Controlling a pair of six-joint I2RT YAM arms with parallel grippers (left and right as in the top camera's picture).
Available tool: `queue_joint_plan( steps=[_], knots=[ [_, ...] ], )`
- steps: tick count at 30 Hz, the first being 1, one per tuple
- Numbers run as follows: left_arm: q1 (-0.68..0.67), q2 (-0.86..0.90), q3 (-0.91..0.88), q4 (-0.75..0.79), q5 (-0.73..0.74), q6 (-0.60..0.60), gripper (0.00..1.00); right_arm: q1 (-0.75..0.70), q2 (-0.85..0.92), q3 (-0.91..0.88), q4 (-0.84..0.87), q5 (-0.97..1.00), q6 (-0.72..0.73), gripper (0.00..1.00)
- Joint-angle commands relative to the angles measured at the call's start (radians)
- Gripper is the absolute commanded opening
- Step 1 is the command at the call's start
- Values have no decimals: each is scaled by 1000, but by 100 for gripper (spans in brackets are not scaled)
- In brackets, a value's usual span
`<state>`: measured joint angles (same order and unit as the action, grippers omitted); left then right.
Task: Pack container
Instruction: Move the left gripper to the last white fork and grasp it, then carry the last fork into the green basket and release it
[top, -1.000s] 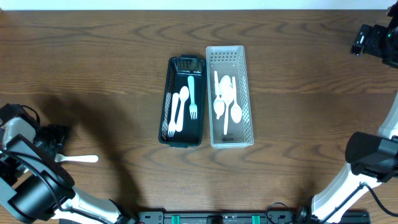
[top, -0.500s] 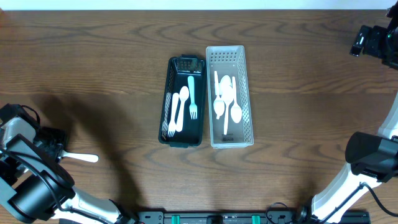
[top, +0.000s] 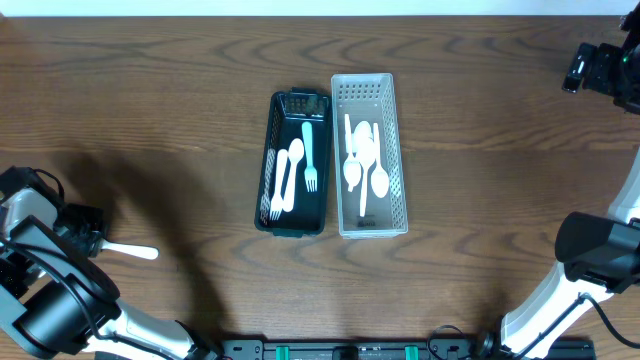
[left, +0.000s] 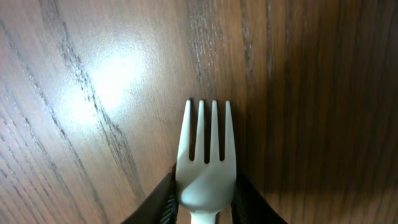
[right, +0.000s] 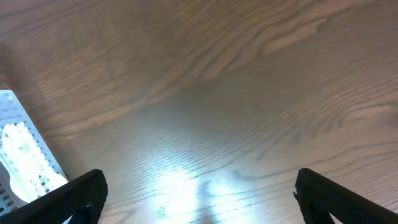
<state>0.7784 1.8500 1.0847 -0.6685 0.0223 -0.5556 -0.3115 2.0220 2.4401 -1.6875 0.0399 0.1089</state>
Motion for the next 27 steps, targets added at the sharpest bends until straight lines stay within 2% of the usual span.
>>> queue_joint_plan(
  steps=[1,3,9,13,17,22,27],
  knots=[
    [-1,20,-4,1,-16,-2,14,-8,9,-3,-5,-6,-13,99],
    [-1,18,-4,-3,-15,1,6,-8,9,-3,-5,-6,-13,99],
    [-20,-42,6,-54,-14,6,6,-8,9,-3,-4,-6,-13,99],
    [-88,-156,29,-112,-14,40,6,-8,10,-3,-4,-6,-13,99],
    [-232,-315,76,-194,-14,90,6,-8,9,-3,-4,-7,-13,99],
    [-522,-479,177,-266,-13,118,6,-8,9,-3,-7,-24,-13,99],
    [-821,-517,251,-257,-14,118,6,-8,9,-3,-7,-25,-13,99]
  ],
)
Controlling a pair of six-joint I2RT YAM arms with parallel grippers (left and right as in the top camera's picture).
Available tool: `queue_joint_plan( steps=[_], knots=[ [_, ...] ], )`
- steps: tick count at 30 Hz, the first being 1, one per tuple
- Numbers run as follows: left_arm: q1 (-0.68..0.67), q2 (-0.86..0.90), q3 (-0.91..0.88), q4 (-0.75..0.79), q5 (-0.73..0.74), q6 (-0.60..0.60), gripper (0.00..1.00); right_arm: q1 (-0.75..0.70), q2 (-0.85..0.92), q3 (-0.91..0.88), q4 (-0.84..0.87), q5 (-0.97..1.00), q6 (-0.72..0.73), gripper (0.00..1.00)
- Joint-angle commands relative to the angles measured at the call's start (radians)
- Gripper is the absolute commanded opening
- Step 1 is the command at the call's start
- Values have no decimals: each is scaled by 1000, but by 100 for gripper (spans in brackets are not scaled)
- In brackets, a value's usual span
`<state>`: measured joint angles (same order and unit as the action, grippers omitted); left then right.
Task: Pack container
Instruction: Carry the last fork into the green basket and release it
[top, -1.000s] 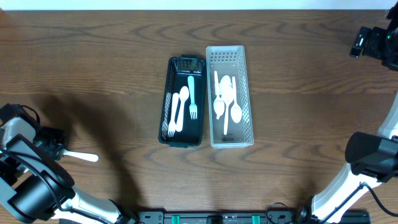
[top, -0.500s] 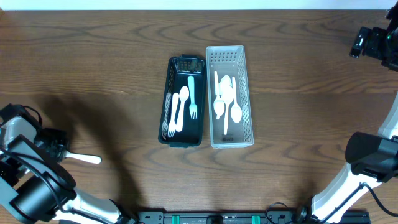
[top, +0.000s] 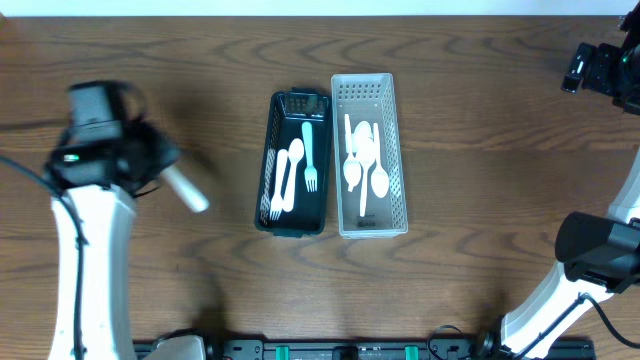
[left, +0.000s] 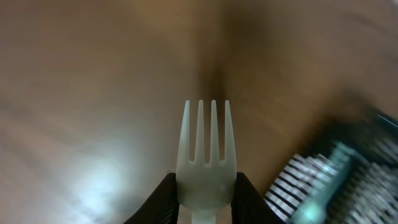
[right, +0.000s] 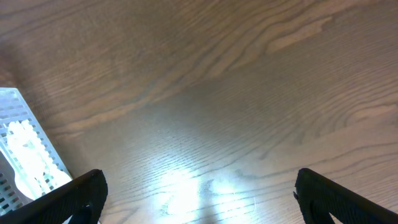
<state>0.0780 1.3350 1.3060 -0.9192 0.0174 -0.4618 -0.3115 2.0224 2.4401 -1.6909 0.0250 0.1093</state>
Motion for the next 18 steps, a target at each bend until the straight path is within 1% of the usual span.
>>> queue_joint_plan(
  steps=[1,3,5,8,12,18],
  knots=[
    [-160,2,33,3,-10,28,6,-8,9,-3,-4,-10,-14,99],
    [-254,19,34,34,-9,74,6,-8,9,-3,-4,-10,-14,99],
    [-331,55,34,59,-9,156,6,-8,9,-3,-4,-11,-14,99],
    [-399,136,34,82,-9,286,6,-8,9,-3,-5,-11,-13,99],
    [-422,247,34,114,-8,358,6,-8,9,-3,-7,-19,-13,99],
    [-423,395,34,160,0,380,6,-8,9,-3,-7,-34,-13,99]
  ],
)
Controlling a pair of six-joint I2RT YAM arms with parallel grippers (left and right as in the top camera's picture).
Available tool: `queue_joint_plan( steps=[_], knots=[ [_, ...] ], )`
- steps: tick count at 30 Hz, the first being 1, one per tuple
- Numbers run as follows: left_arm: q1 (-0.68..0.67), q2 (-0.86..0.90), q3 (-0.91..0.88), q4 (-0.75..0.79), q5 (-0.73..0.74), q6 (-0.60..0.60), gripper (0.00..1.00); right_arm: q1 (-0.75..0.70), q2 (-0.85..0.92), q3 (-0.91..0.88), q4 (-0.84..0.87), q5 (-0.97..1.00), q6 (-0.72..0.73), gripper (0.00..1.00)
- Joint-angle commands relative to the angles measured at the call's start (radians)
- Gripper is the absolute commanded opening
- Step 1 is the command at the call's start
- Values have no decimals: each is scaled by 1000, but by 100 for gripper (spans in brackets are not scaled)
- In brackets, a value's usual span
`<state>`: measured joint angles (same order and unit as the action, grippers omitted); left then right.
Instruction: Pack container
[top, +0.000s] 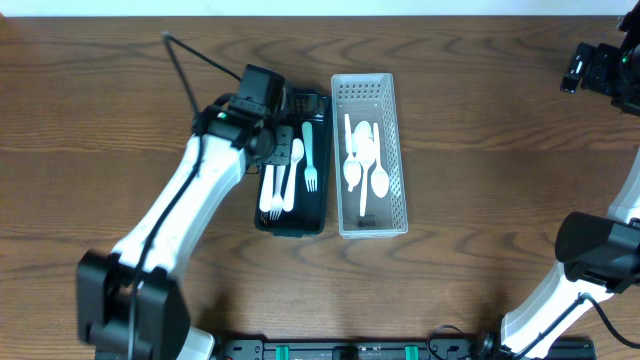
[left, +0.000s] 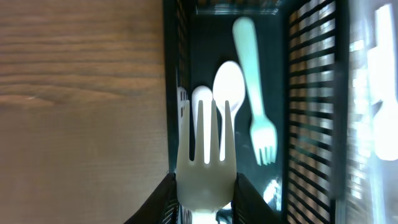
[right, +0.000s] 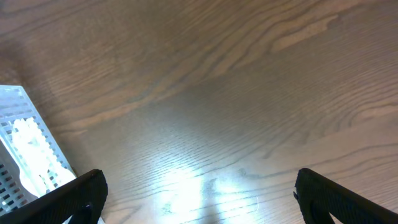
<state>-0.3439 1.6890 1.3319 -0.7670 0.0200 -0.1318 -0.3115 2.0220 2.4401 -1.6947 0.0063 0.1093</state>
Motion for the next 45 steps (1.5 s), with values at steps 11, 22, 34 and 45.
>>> queue_joint_plan(
  steps=[11,22,34,45],
  knots=[
    [-1,126,7,16,-1,49,7,-8,9,-3,-3,-15,-13,99],
    [-2,85,93,-89,-24,134,64,-8,9,-3,-3,-15,-13,99],
    [139,-78,224,-211,-163,101,60,-8,10,-3,-3,-14,-14,99],
    [344,120,133,-292,-53,-35,52,-8,9,-3,-3,-15,-13,98]
  ],
)
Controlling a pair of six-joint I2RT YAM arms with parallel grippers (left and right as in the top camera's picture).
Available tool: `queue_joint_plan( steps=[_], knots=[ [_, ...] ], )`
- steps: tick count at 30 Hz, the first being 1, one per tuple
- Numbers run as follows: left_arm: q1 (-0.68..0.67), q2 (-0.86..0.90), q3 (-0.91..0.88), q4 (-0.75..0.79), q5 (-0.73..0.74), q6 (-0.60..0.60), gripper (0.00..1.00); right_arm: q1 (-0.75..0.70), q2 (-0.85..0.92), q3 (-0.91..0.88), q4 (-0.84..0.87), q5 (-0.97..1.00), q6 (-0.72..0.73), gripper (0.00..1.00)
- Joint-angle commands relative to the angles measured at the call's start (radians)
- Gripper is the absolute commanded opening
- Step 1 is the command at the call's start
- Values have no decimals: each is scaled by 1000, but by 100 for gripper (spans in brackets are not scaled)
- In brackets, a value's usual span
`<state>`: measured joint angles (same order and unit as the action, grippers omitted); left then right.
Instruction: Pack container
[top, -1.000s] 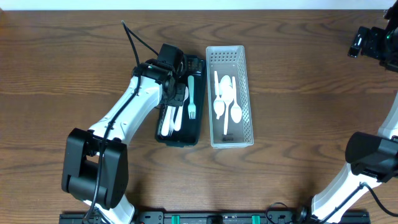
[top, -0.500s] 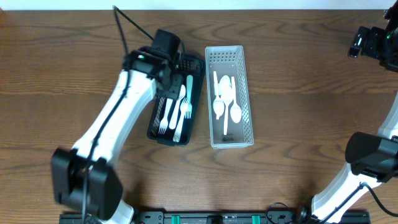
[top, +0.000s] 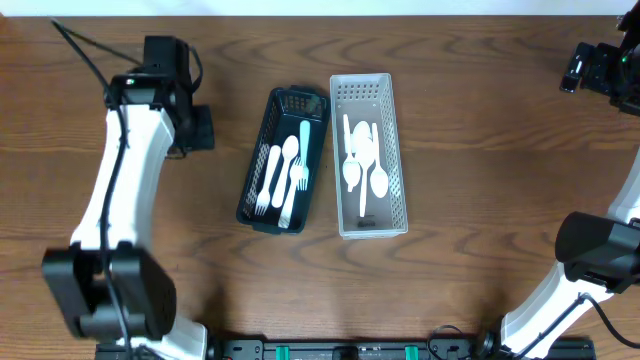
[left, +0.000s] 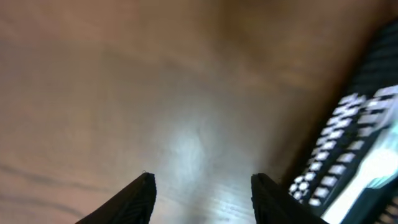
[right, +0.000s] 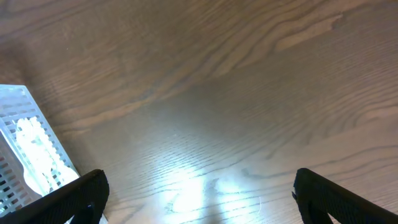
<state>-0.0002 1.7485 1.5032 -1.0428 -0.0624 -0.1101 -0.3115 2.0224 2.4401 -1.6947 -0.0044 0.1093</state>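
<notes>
The dark slatted basket (top: 252, 200) lies skewed on the table, its near end swung left. In it are white forks (top: 265, 185), a white spoon (top: 289, 150) and a pale teal fork (top: 301, 158). Beside it on the right, the white perforated basket (top: 392, 150) holds several white spoons (top: 362, 160). My left gripper (top: 202, 128) hangs open and empty over bare wood just left of the dark basket, whose edge (left: 348, 158) shows blurred in the left wrist view. My right gripper (right: 205, 199) is open and empty at the far right corner.
The white basket's corner (right: 28, 149) shows at the left of the right wrist view. Dark wood table (top: 480, 120) surrounds both baskets. The right arm's base (top: 590, 255) stands at the near right edge.
My left gripper held the white fork over the dark basket; now it is open and empty left of it. The fork lies in the basket, and the basket has turned askew.
My left gripper was shut on a white fork at the near left table edge. It then held the fork mid-left, then over the dark basket. Now the fork lies in that basket and the gripper is open beside it. The right arm stayed put.
</notes>
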Motion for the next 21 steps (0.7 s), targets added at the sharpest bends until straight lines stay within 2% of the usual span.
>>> queue_joint_plan(
  steps=[1,5,10,14,21],
  knots=[
    [-2,85,-53,-22,34,-66,52,-8,9,-3,-3,-4,-13,98],
    [-30,151,-95,-28,113,-68,45,-8,9,-3,-3,-4,-13,98],
    [-99,156,-97,-25,128,-59,45,-8,9,-3,-3,-4,-14,98],
    [-169,155,-97,-31,194,-34,45,-8,9,-3,-3,-4,-14,98],
    [-243,154,-97,-18,152,-34,45,-8,9,-3,-3,-4,-14,99]
  ],
)
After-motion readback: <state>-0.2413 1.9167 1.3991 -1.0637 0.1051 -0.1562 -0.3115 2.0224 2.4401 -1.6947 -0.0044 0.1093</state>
